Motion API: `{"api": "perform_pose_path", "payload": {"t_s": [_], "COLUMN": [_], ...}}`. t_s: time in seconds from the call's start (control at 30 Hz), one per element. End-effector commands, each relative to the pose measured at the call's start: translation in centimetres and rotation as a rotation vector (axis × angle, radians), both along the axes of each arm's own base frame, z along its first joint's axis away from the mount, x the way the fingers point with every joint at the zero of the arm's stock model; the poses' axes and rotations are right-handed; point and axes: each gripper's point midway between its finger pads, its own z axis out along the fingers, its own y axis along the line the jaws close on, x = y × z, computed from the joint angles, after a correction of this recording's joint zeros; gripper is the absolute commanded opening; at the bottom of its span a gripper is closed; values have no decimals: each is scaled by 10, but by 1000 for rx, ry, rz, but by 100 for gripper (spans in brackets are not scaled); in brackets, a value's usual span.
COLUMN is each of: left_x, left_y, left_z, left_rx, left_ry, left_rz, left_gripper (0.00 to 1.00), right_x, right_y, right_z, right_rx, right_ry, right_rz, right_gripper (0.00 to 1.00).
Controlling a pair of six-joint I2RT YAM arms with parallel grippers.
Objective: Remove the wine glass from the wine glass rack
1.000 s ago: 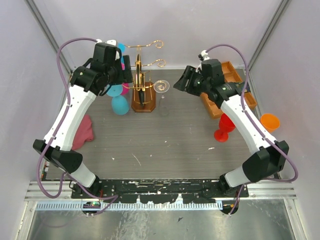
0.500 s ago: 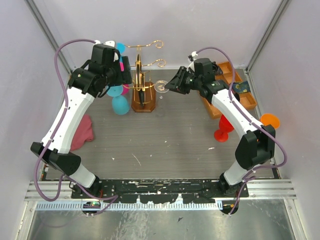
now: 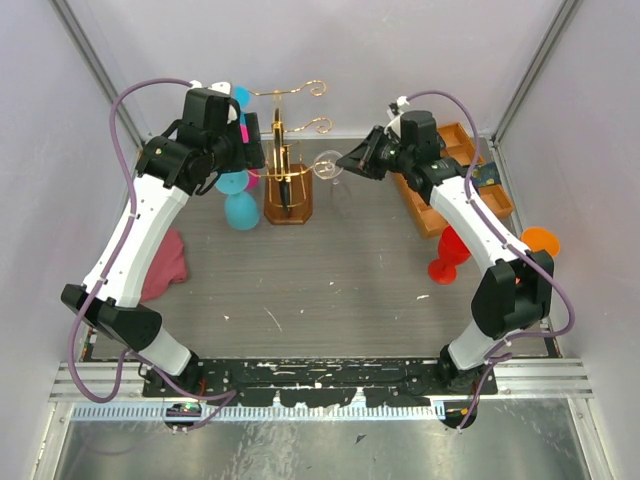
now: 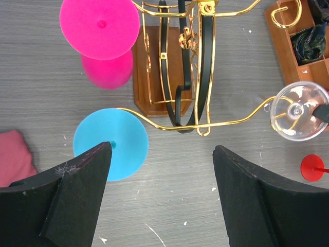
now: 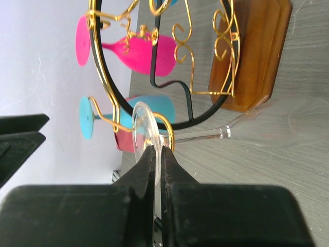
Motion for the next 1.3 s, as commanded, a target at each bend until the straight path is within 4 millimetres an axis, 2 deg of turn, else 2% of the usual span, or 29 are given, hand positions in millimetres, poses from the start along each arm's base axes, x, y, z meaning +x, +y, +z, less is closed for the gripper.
{"api": "perform_pose_path", "payload": {"t_s": [0.0,0.17,0.33,0.43,0.57,0.67,0.77,0.87,1.03,1.13,1.2,1.27], "left_x": [-2,-3,-4,-6,-10,-16,-30,-51,-77,-97,-110,-124], "left_y": [0,1,2,3,1,-3,-5,-9,-17,-32,-40,-51], "left_z": [9,11,9,8,10,6,-1,-4,3,1,-4,-9], "left_rx": [-22,-19,-12,-11,-29,-47,-68,-121,-208,-269,-315,-363], "left_ry": [-32,-38,-33,-31,-28,4,59,107,121,187,248,308], "left_rz": [-8,-9,-8,-8,-19,-42,-58,-86,-150,-243,-287,-354], "left_gripper": [87,87,87,87,87,87,87,87,87,87,94,96], "right_x": [22,26,0,-25,-60,-94,-135,-176,-218,-223,-223,-226], "right_y": [-2,22,54,52,32,23,20,30,40,36,33,34], "right_z": [42,50,55,58,62,63,66,60,50,58,63,68], "right_rx": [81,124,109,99,34,-13,-115,-291,-541,-617,-665,-694], "right_ry": [-124,-141,-153,-160,-168,-186,-285,-434,-674,-762,-796,-824], "right_rz": [-33,36,144,163,167,251,394,513,642,673,683,710], "right_gripper": [1,1,1,1,1,1,1,1,1,1,1,1]}}
